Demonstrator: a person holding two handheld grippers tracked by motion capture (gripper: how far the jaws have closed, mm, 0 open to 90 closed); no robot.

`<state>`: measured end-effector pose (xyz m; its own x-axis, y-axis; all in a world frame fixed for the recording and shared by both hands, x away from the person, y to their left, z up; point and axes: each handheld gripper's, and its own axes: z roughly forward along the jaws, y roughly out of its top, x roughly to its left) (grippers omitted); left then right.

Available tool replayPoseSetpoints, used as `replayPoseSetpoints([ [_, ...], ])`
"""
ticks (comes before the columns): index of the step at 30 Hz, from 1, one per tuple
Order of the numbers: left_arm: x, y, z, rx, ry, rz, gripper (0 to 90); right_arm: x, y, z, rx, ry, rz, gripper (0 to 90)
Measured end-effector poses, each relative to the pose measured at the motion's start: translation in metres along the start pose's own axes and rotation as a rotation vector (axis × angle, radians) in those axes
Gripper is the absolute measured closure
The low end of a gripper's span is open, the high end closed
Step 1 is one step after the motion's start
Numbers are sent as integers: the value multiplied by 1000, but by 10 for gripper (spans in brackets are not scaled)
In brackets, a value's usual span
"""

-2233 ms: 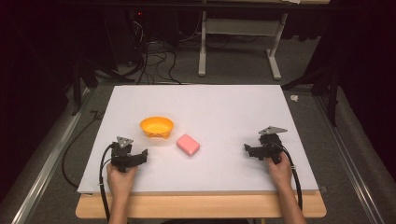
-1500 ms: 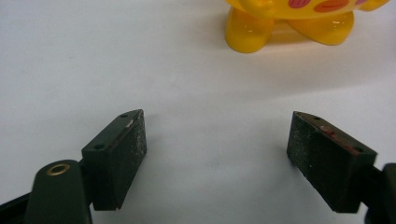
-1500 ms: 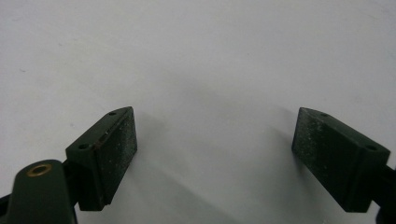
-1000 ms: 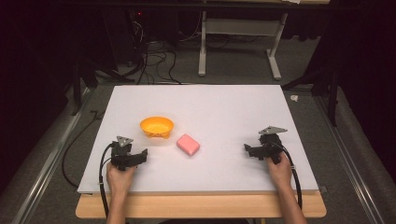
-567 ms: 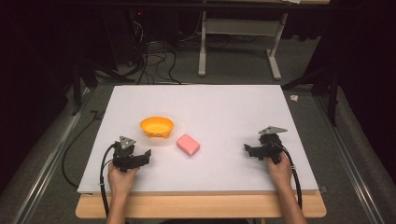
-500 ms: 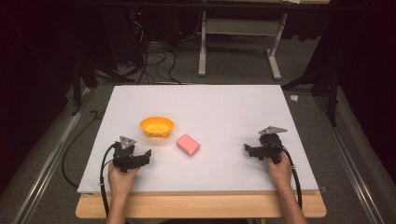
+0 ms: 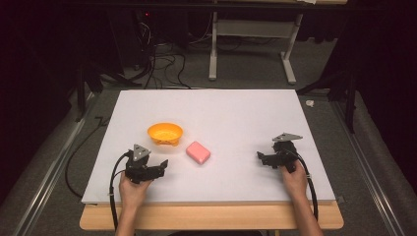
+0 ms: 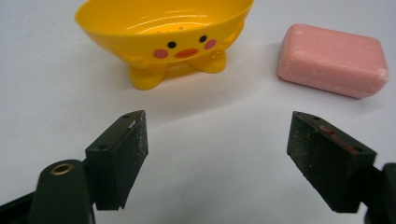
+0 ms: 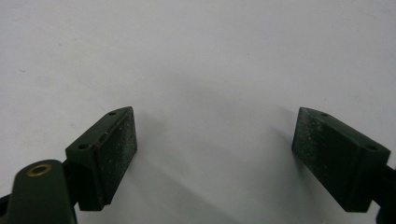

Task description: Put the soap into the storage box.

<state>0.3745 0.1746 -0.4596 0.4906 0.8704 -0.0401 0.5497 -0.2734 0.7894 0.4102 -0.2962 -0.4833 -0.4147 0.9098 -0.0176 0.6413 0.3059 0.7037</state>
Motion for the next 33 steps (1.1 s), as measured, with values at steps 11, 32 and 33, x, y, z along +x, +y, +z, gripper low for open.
replayPoseSetpoints([
  [11,-20,7,4,-6,-55,41,213,0,0,0,0,0,0,146],
  [32,-47,25,15,-12,-115,96,199,0,0,0,0,-1,0,146],
  [33,-49,27,17,-21,-116,96,199,0,0,0,0,-1,-1,146],
])
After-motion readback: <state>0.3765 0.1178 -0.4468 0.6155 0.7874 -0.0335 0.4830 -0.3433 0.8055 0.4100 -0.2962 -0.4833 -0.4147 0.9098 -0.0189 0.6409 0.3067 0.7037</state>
